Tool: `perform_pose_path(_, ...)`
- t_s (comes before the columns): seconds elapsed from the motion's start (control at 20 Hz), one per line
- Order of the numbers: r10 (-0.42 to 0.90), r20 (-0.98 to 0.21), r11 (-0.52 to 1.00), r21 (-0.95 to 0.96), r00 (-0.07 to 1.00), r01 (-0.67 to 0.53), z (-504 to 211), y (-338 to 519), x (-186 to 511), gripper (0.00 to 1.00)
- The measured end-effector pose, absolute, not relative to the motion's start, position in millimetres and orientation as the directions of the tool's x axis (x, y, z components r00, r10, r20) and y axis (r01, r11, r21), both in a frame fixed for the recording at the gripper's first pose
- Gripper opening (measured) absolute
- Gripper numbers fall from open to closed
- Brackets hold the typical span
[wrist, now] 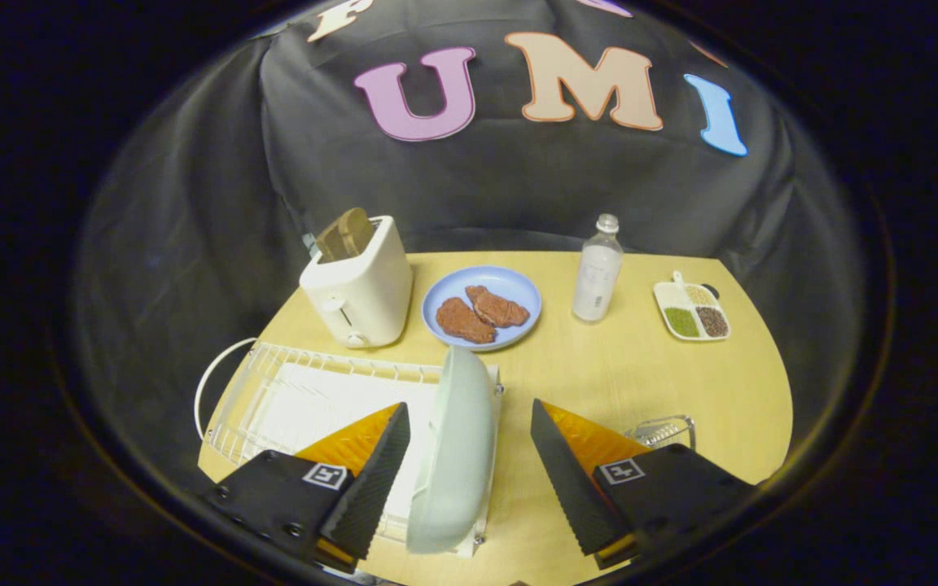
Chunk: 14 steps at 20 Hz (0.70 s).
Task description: Take the plate from the dish rack, then take the spoon from the basket and place it into the plate.
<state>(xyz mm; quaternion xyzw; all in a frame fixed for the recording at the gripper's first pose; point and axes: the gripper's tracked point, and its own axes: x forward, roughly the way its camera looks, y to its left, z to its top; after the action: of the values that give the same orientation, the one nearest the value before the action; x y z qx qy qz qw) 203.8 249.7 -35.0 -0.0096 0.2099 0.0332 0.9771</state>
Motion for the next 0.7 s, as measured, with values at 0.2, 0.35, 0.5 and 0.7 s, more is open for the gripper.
perform_pose_path(0.2, 0.029, -0.492, 0.999, 0.034, 0.870, -0.014, -54, 253, 201, 0.55)
perform_pose_path(0.35, -0.066, -0.502, 0.997, 0.007, 0.863, 0.080, -55, 245, 200, 0.38)
perform_pose_path(0.5, -0.152, -0.478, 0.988, -0.085, 0.865, 0.127, -54, 238, 198, 0.34)
perform_pose_path(0.7, -0.236, -0.451, 0.967, -0.196, 0.861, 0.162, -47, 234, 195, 0.31)
